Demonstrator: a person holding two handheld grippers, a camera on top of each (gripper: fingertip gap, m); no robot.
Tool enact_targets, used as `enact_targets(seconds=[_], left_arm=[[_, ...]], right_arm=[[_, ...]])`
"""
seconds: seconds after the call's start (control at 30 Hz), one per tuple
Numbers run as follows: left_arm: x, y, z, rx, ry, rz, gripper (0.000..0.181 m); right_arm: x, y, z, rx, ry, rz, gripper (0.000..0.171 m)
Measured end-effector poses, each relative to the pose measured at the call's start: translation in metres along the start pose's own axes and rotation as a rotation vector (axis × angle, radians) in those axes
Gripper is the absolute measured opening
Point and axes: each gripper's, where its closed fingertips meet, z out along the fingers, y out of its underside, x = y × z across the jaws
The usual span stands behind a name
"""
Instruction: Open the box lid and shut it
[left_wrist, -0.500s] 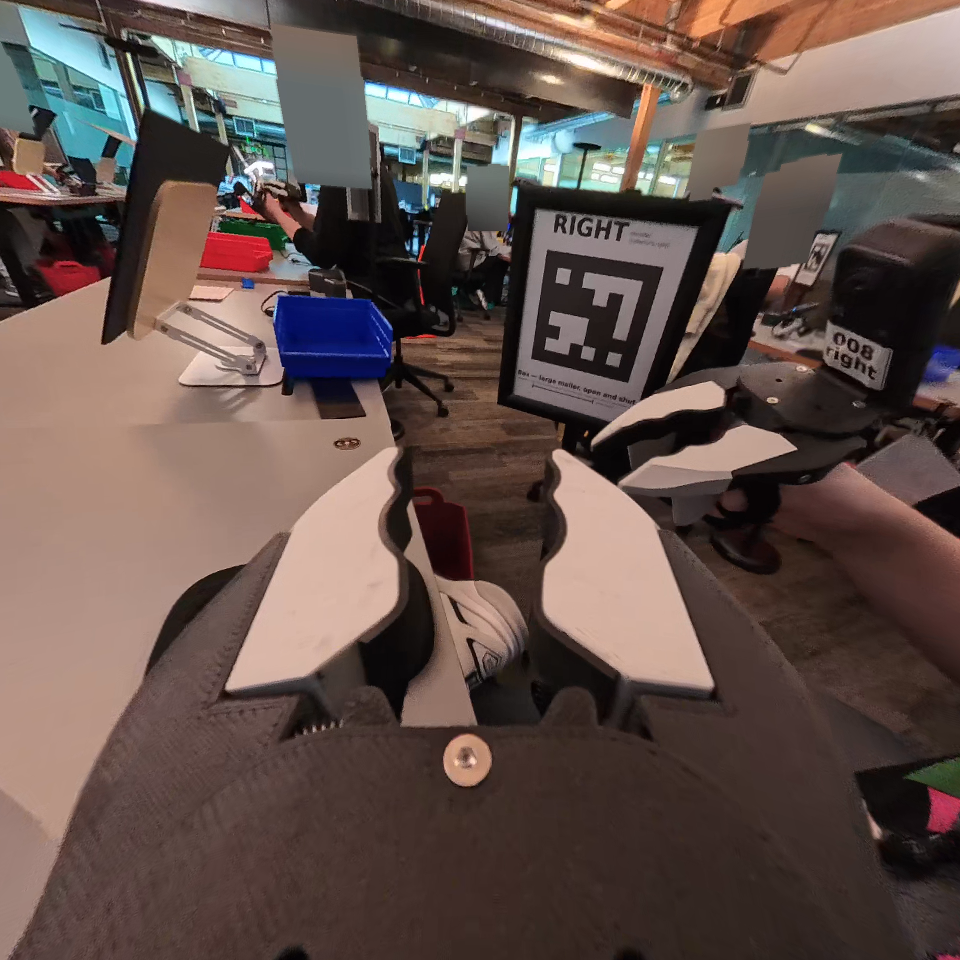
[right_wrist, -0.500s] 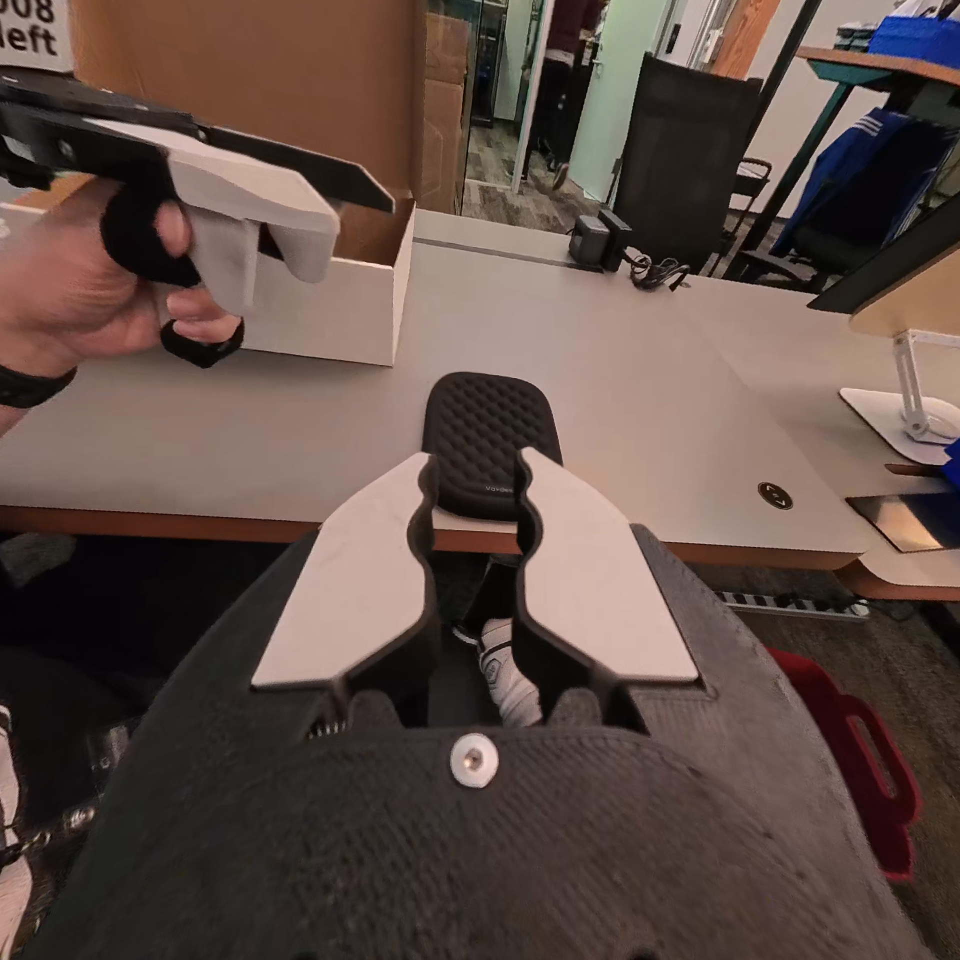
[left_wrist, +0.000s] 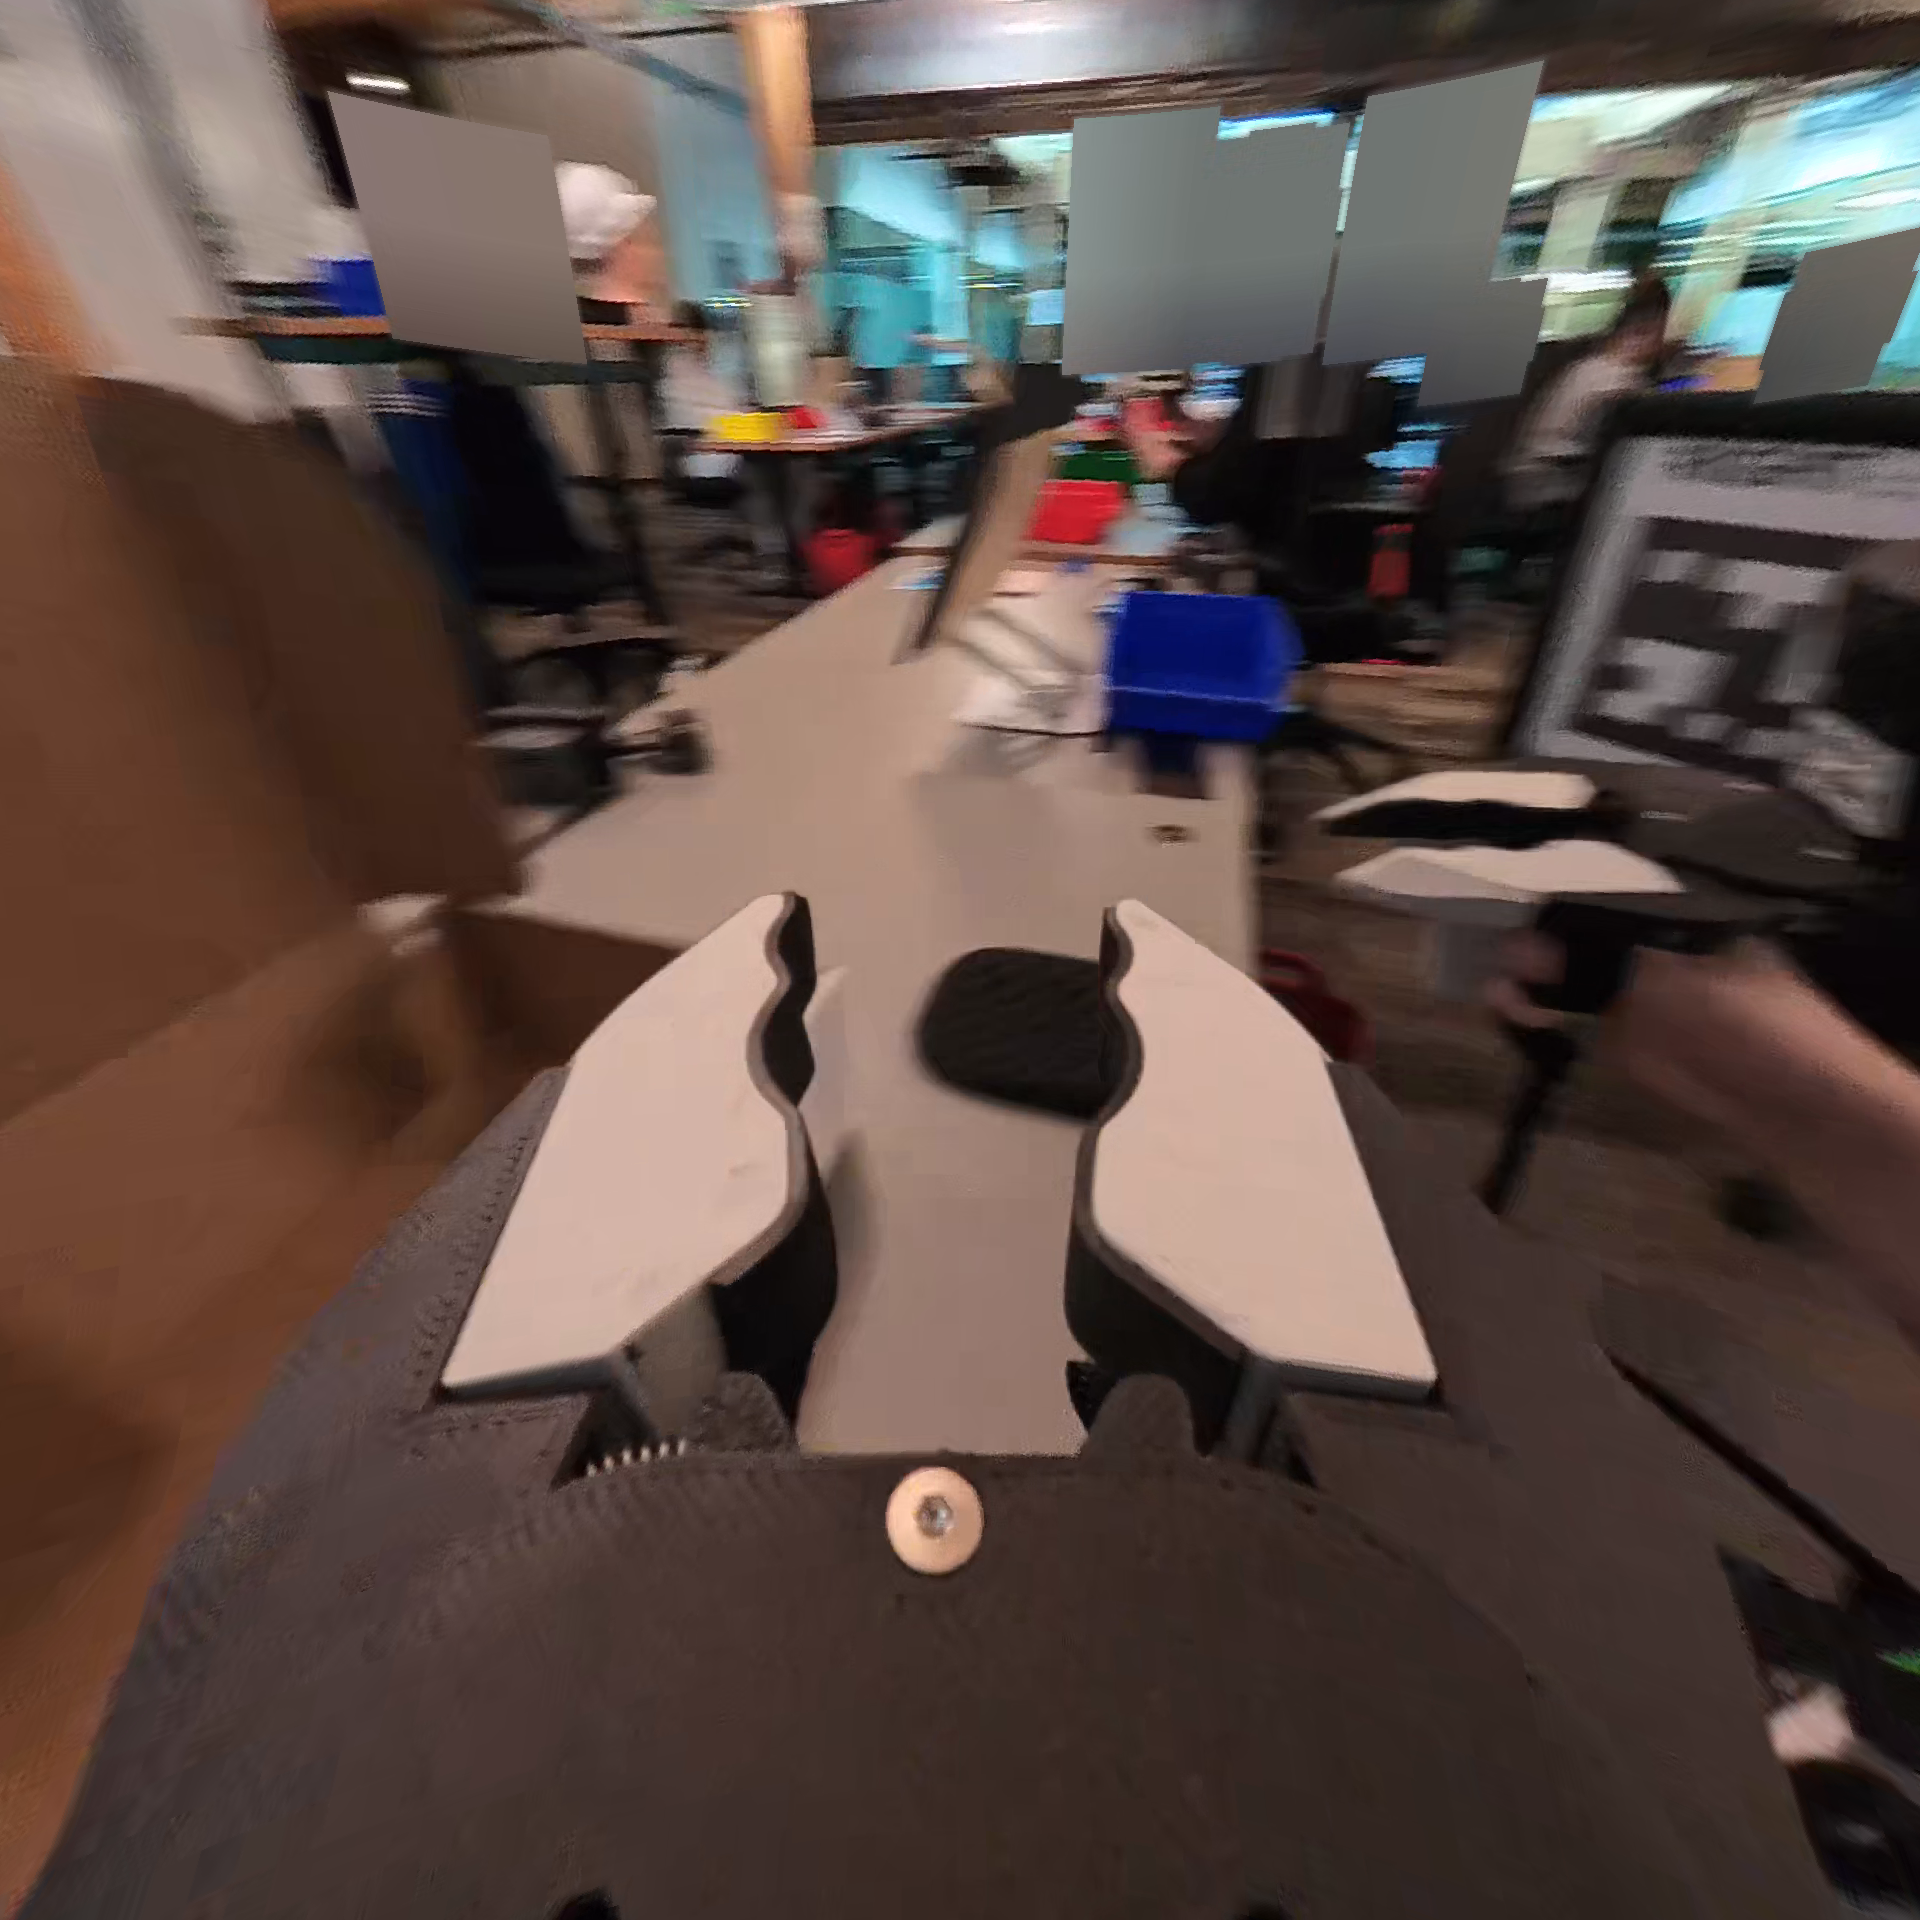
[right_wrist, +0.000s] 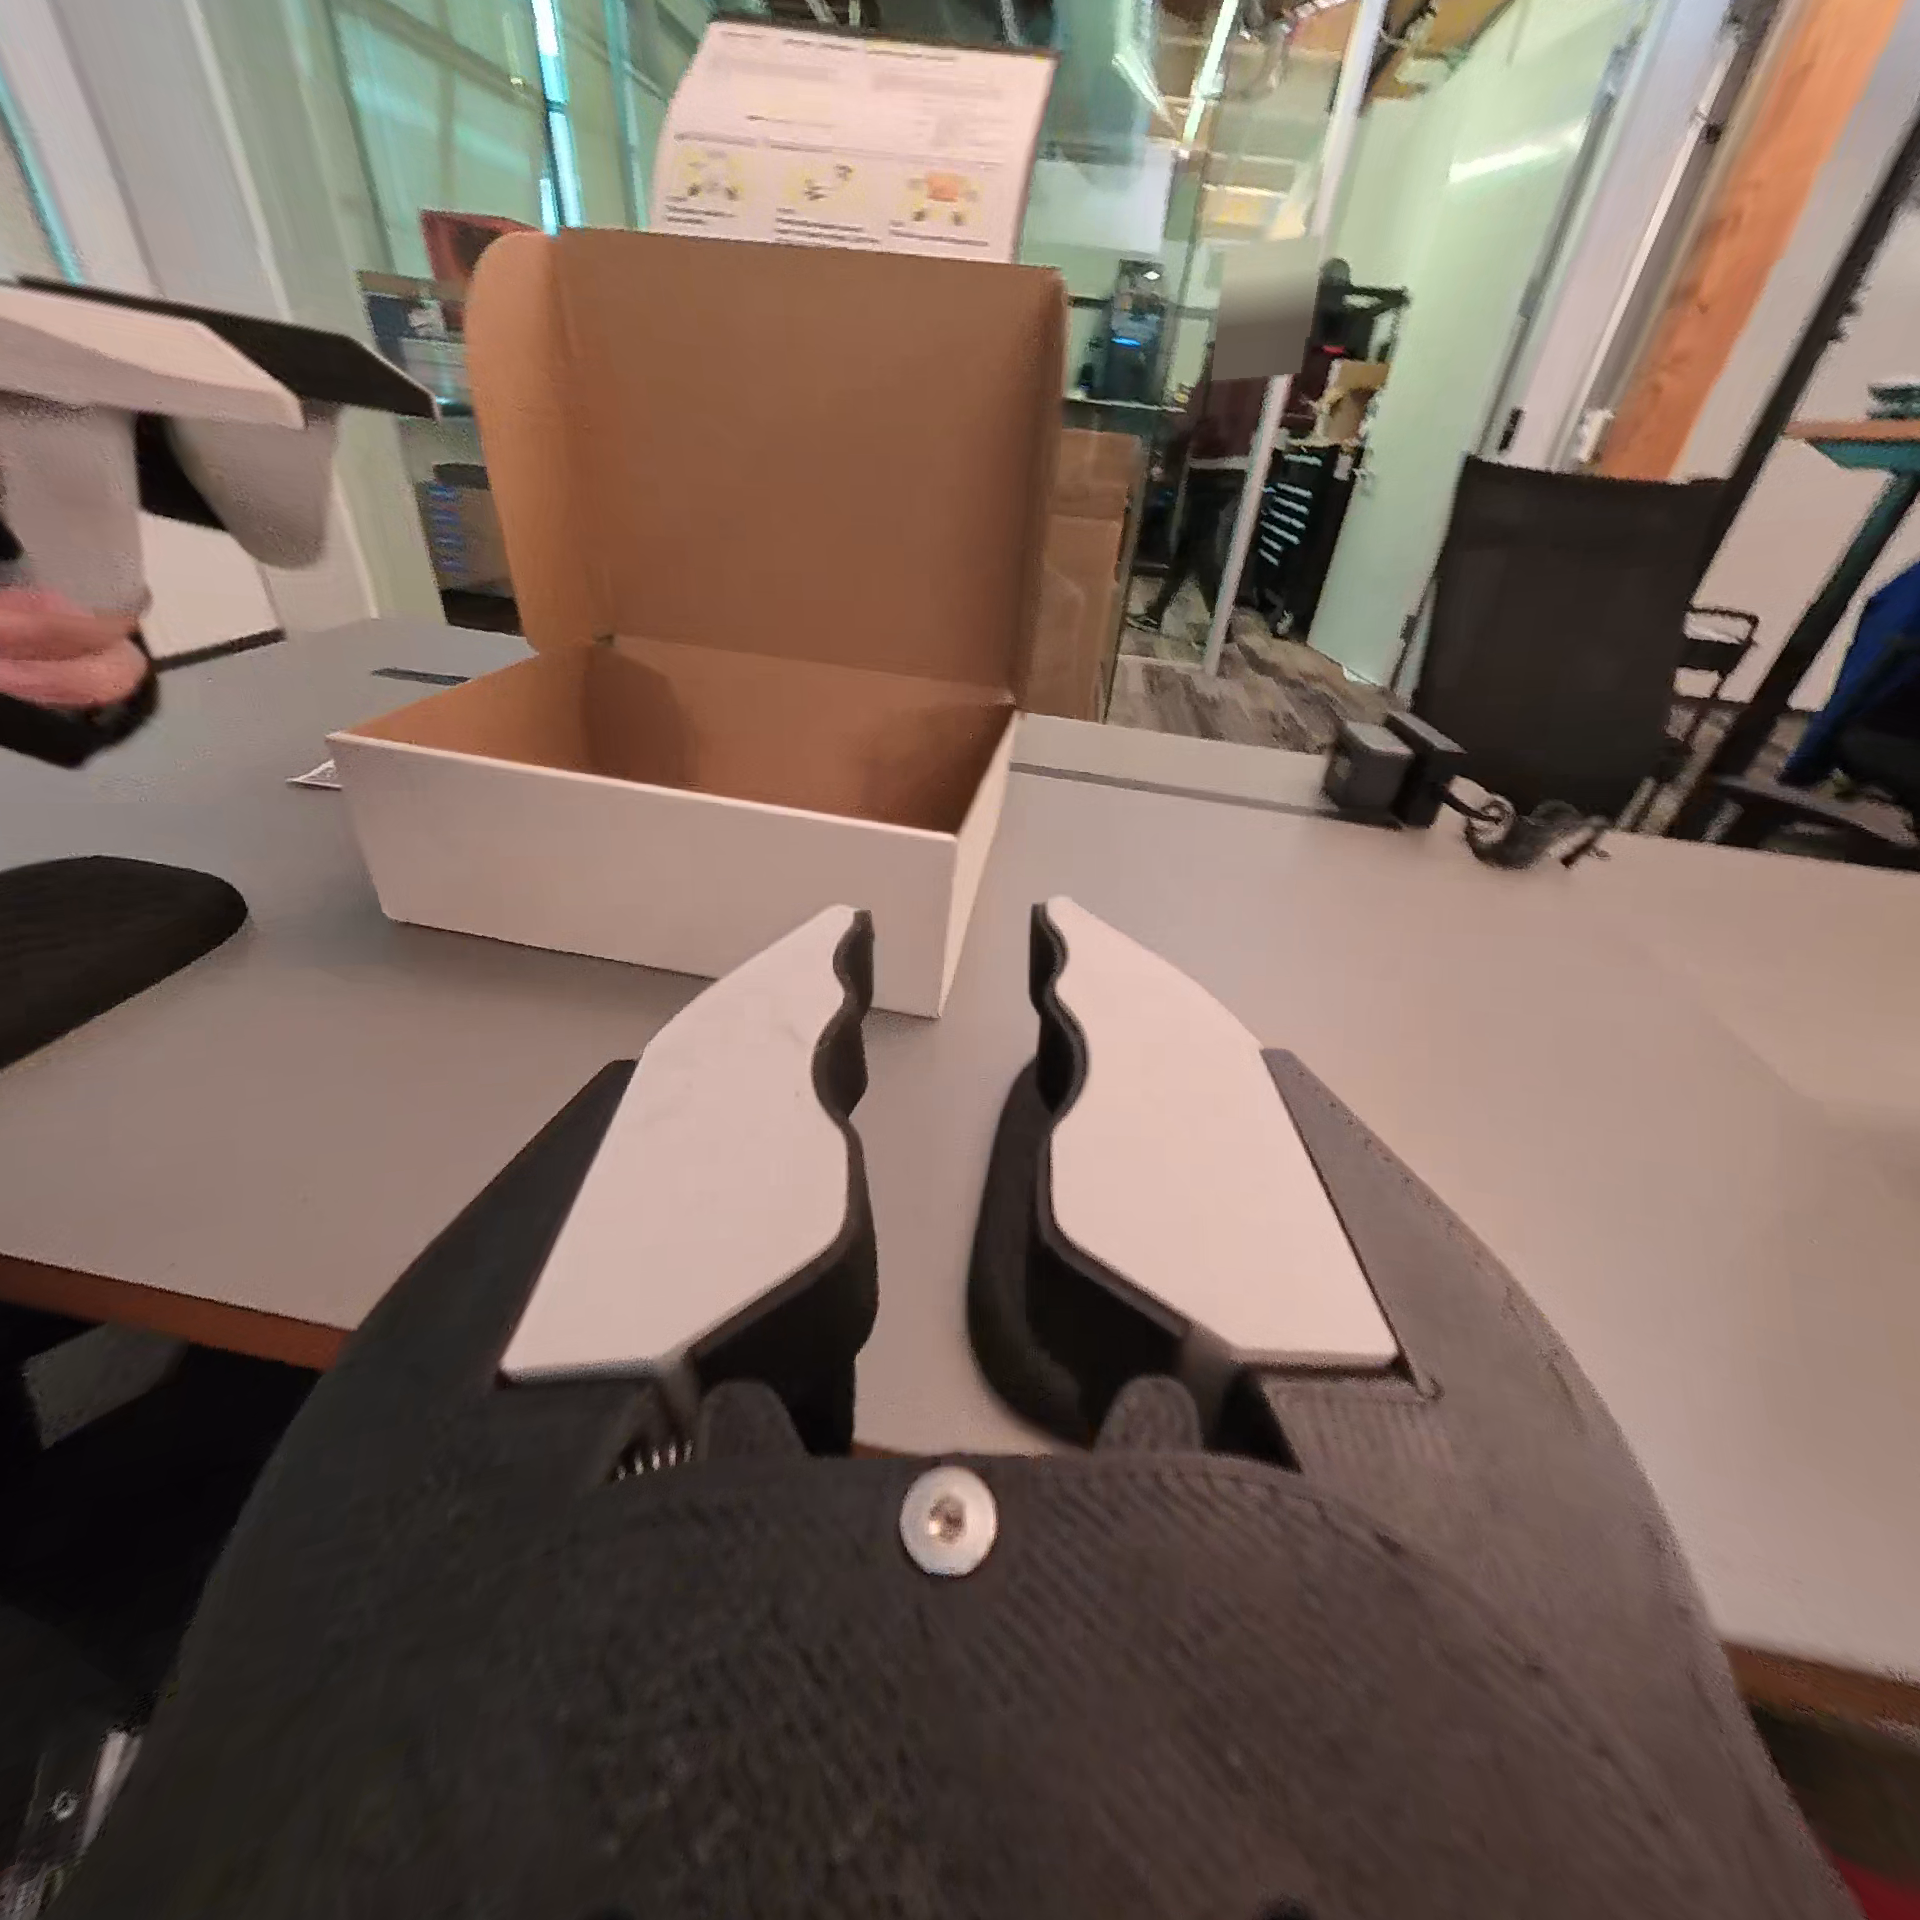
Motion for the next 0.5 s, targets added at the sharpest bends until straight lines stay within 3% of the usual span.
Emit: enact_targets(seconds=[0.13, 0.2, 0.33, 0.5], left_arm=[[-0.117, 0.008, -0.081, -0.045, -0.435, -0.051, 0.060], [-0.170, 0.012, -0.105, -0.078, -0.568, -0.103, 0.066], [-0.251, 0.021, -0.107, -0.123, -0.718, -0.179, 0.070], [-0.310, 0.034, -0.081, -0.238, -0.823, -0.216, 0.071]], right_arm=[[-0.056, -0.004, 0.043, 0.025, -0.235, -0.099, 0.034], [-0.091, -0.008, 0.071, 0.035, -0.356, -0.212, 0.041], [-0.160, 0.001, 0.142, 0.013, -0.585, -0.466, 0.048], [-0.209, 0.039, 0.222, -0.126, -0.721, -0.676, 0.050]])
